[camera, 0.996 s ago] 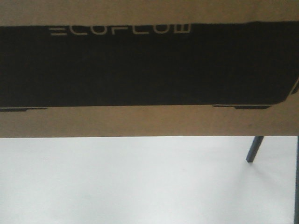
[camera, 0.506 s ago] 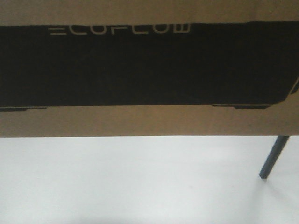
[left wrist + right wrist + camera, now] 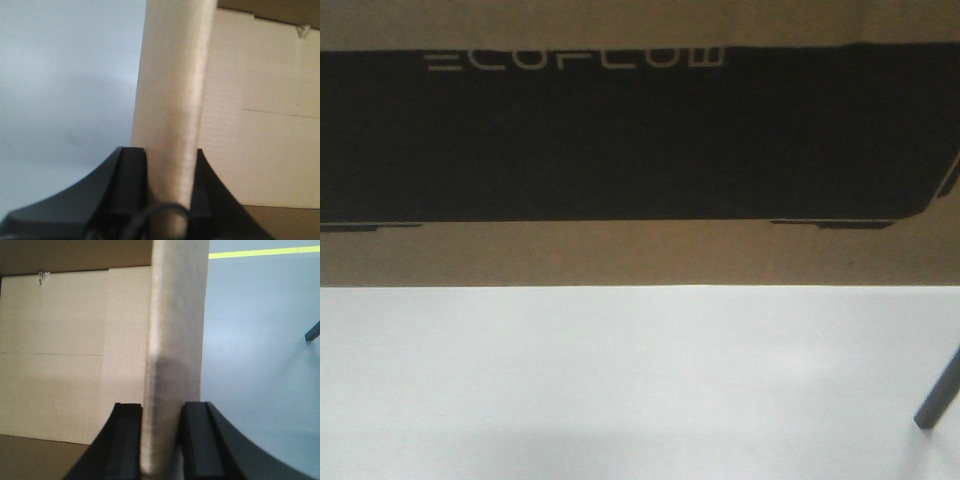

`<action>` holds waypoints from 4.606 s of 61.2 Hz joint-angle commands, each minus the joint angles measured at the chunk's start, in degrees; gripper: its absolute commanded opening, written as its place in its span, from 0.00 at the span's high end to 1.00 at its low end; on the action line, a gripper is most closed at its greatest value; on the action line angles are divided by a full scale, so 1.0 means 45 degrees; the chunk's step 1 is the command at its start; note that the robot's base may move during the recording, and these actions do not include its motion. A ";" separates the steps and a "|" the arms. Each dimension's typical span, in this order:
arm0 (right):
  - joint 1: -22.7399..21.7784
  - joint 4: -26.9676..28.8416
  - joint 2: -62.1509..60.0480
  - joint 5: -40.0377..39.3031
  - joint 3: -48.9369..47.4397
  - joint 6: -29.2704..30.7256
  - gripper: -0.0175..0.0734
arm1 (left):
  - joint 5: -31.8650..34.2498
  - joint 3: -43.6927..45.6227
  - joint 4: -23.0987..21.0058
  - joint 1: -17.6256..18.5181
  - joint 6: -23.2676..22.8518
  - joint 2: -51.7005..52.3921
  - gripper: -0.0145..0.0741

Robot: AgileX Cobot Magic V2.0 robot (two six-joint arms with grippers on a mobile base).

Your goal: Grab box from left shelf to table start

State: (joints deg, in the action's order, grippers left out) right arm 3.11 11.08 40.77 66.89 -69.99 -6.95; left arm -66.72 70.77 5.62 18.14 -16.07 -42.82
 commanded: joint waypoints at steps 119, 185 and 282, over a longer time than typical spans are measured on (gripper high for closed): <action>-0.0093 -0.1465 0.0030 -0.1409 -0.0345 0.0101 0.79 | 0.1889 0.0543 0.0852 -0.0111 -0.0361 0.0119 0.93; -0.0093 -0.1465 0.0030 -0.1397 -0.0345 0.0101 0.79 | 0.1847 0.0543 0.0887 -0.0111 -0.0361 0.0119 0.93; -0.0093 -0.1465 0.0031 -0.1324 -0.0319 0.0101 0.79 | 0.2974 0.0543 0.0888 -0.0111 -0.0361 -0.0244 0.93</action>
State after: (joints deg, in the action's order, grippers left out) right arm 3.11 10.61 40.88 66.47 -69.99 -6.95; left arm -62.31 70.77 6.24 18.14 -15.89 -44.61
